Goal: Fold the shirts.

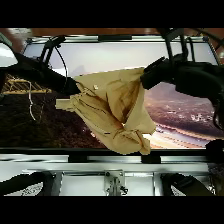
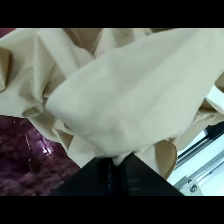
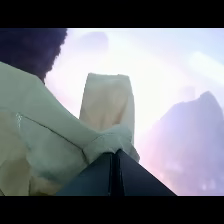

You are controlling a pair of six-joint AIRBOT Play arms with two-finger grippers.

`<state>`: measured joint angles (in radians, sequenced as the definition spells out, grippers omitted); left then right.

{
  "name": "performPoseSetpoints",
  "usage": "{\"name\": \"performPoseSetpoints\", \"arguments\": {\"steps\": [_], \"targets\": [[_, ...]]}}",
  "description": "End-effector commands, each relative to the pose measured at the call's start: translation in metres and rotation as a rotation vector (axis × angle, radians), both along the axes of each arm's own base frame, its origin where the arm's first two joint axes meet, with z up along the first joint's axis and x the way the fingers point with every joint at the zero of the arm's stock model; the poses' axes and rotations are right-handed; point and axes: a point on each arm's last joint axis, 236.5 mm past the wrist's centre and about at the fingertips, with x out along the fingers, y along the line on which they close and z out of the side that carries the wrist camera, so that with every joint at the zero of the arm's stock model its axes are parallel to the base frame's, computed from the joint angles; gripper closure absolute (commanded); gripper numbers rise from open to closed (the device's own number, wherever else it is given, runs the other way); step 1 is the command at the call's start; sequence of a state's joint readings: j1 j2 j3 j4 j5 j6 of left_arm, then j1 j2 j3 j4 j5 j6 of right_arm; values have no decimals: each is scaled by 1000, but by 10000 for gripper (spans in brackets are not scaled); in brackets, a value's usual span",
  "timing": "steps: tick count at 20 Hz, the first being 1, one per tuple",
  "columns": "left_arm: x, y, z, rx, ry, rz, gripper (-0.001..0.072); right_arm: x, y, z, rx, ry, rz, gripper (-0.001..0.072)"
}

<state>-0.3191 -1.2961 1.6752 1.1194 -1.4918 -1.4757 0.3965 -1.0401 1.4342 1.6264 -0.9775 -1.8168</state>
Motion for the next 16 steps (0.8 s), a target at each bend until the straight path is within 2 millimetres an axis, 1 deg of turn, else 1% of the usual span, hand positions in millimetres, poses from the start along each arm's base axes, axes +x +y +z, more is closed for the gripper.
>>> {"name": "performPoseSetpoints", "arguments": {"steps": [1,2,4,5,6,7,8,9,10,12,13,14,16], "targets": [[-9,2,53,-60,-141,14,652,-8,-7,52,114,-80,-58,651],[-8,3,79,-94,-220,26,652,-11,-8,75,147,-122,-62,651],[-10,5,138,-180,-385,70,652,-20,-8,120,222,-191,-62,651],[-12,7,162,-219,-451,90,652,-26,-7,140,266,-219,-56,651],[-15,9,180,-241,-503,100,652,-31,-7,154,300,-232,-56,651],[-18,13,188,-242,-530,108,652,-35,-8,160,319,-231,-60,651],[-19,17,183,-215,-523,110,652,-36,-10,157,326,-207,-75,651],[-21,23,169,-170,-478,116,652,-36,-12,143,320,-151,-96,651],[-21,30,149,-112,-408,131,652,-37,-12,125,302,-75,-112,651],[-23,42,100,16,-251,128,652,-41,-9,79,256,109,-144,651],[-23,43,75,54,-175,117,652,-41,-4,60,222,176,-146,651],[-21,42,51,78,-107,117,652,-39,4,46,201,212,-135,651],[-17,37,1,124,20,100,651,-31,27,22,178,258,-104,651]]}}
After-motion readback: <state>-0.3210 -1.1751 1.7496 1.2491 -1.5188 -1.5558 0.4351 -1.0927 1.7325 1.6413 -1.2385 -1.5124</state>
